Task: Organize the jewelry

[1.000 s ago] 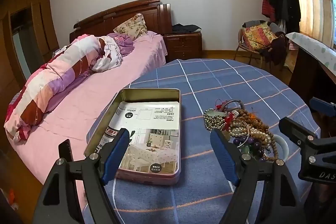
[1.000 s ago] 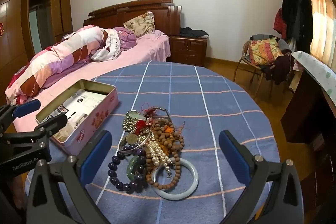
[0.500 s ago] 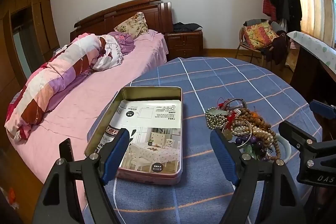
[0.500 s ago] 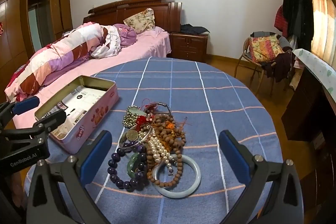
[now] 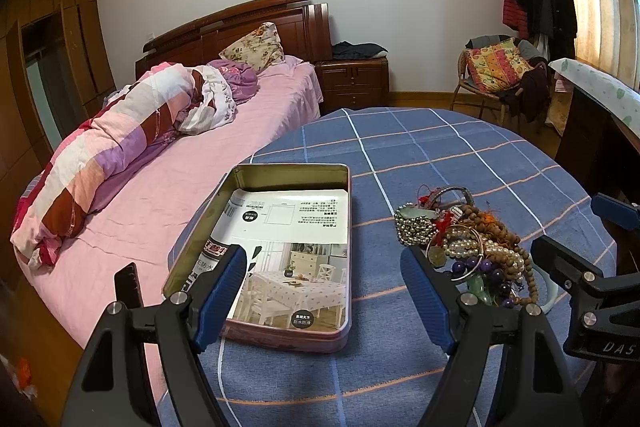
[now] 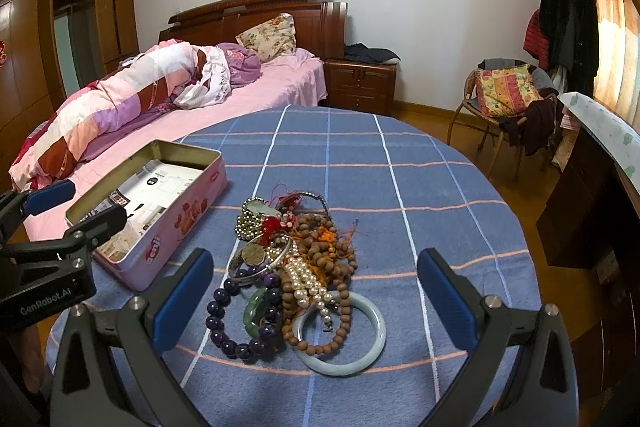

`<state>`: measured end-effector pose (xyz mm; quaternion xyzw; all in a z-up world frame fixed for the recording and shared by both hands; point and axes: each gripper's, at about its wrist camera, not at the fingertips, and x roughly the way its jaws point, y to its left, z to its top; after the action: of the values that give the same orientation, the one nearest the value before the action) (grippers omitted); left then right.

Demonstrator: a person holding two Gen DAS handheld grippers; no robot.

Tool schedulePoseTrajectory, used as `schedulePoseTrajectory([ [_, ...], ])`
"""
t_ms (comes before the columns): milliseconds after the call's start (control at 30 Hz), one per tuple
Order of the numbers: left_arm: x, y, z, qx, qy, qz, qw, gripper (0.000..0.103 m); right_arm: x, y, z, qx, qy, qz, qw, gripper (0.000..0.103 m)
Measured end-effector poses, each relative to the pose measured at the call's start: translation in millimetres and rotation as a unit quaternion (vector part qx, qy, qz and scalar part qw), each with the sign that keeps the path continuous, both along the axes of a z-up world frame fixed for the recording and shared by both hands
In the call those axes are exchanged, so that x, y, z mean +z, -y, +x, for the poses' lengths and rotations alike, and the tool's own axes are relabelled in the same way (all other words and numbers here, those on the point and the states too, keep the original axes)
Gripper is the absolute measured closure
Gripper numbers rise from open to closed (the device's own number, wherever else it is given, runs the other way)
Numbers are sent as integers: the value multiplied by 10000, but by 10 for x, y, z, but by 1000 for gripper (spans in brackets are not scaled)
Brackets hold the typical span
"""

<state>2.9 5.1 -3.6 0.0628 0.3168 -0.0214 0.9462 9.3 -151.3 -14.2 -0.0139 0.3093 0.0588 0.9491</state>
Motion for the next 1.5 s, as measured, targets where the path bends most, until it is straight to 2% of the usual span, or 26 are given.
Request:
schedulePoseTrajectory([
  [1500, -5, 1, -3, 0, -2, 20, 10000, 24, -21, -38, 7, 17, -61, -25, 10000, 0],
])
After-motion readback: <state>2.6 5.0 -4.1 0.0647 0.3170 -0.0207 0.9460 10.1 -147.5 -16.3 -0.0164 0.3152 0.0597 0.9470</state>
